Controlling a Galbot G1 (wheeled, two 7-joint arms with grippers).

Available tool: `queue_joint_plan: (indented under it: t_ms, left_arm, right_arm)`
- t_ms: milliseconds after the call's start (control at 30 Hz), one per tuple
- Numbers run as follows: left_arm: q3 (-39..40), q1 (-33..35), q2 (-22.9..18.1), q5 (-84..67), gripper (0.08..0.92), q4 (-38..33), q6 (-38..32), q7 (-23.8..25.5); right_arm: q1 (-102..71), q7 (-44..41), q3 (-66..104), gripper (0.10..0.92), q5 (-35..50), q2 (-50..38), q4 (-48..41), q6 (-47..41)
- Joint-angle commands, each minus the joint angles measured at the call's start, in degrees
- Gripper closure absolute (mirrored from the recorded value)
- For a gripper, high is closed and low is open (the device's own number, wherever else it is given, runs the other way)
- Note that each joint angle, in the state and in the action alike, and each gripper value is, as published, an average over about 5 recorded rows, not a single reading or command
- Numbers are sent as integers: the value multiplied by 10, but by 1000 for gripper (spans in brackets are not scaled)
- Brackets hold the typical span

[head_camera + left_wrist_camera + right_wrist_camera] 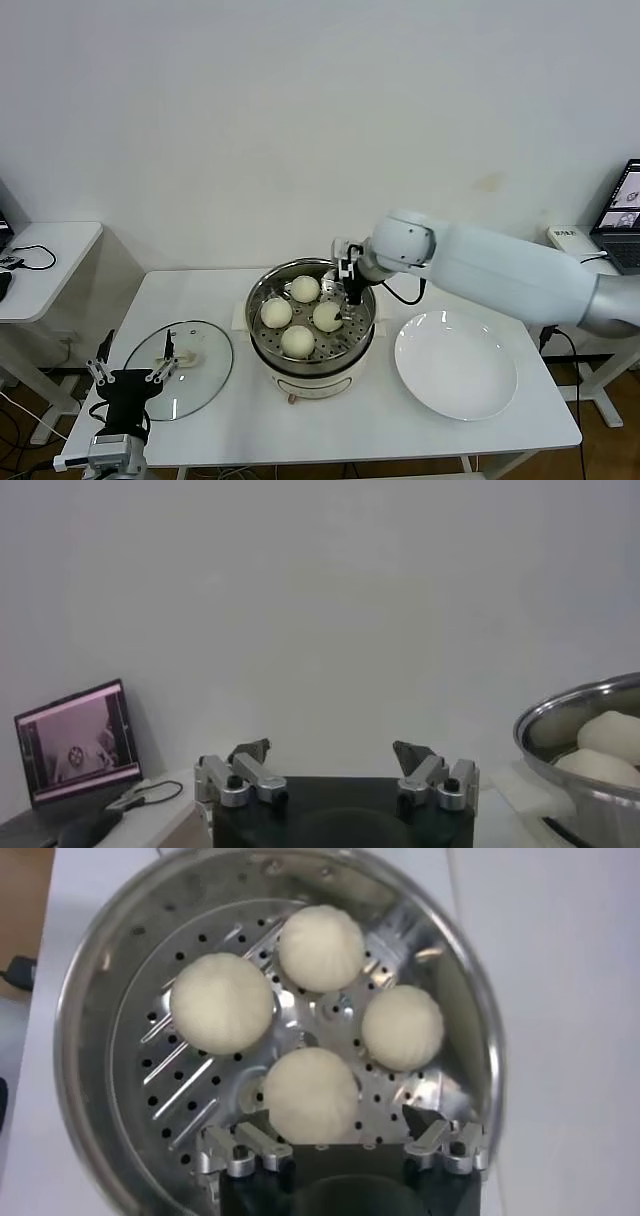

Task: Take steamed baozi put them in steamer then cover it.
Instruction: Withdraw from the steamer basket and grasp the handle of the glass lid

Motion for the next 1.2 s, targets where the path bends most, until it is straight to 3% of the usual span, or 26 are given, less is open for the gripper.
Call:
queue_joint_plan:
  t_ms: [33, 367, 667, 967, 1200]
  left_arm:
    - [-1, 0, 1, -6, 177, 6, -11, -2]
    - [0, 0, -9, -2, 177, 20, -45, -12]
    - [1, 6, -20, 35, 177, 78, -90, -19]
    - [-10, 4, -11, 257, 177, 171, -120, -22]
    - [-59, 7, 55, 522, 177, 235, -146, -3]
  right_arm:
    - [-150, 209, 193, 203, 79, -119, 104, 66]
    - [-518, 358, 542, 203, 3, -98, 126, 285]
    - [-785, 334, 845, 203, -110, 55, 100, 486]
    - [-976, 285, 1030, 203, -87, 161, 157, 471]
    - [-1084, 304, 1076, 203, -82, 190, 207, 437]
